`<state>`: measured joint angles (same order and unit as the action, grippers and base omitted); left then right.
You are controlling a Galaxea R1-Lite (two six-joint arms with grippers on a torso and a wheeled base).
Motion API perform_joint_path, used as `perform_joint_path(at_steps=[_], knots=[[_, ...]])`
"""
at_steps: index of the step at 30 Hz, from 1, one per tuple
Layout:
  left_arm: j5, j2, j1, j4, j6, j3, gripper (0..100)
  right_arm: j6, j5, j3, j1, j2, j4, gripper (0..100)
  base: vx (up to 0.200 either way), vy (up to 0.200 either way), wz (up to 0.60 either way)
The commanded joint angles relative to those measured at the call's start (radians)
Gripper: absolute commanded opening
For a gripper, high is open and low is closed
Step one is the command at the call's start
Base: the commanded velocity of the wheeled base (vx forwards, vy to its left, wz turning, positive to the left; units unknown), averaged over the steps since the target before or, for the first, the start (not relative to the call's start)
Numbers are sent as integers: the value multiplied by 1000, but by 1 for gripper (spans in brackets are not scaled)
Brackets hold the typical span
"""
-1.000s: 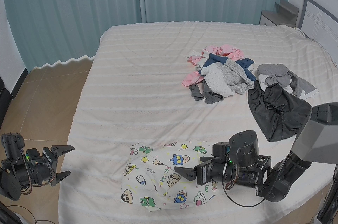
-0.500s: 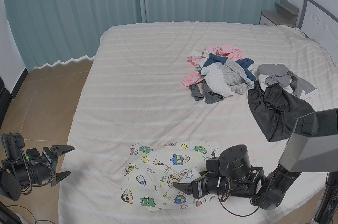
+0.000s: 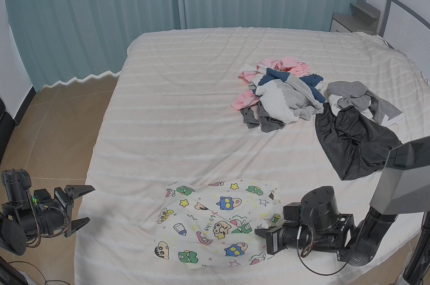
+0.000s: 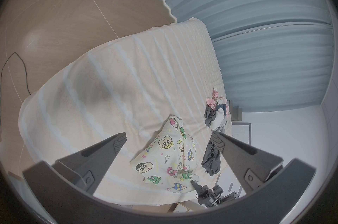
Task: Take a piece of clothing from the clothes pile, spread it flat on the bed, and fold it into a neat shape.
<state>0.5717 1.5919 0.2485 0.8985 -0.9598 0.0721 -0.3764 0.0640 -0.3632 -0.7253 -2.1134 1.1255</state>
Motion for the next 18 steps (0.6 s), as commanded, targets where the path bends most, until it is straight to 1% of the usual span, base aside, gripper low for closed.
perform_joint_path(at_steps=[1,4,7,14,18], knots=[[-1,0,0,0,0,0,100,-3,0,78,33,56,14,0,0,0,0],[-1,0,0,0,0,0,100,-4,2,121,33,56,48,0,0,0,0],[-1,0,2,0,0,0,100,-6,0,170,38,32,129,0,0,0,0],[-1,0,0,0,0,0,100,-7,-4,173,124,-23,189,0,0,0,0],[-1,0,2,0,0,0,100,-10,-4,171,153,-63,203,0,0,0,0]])
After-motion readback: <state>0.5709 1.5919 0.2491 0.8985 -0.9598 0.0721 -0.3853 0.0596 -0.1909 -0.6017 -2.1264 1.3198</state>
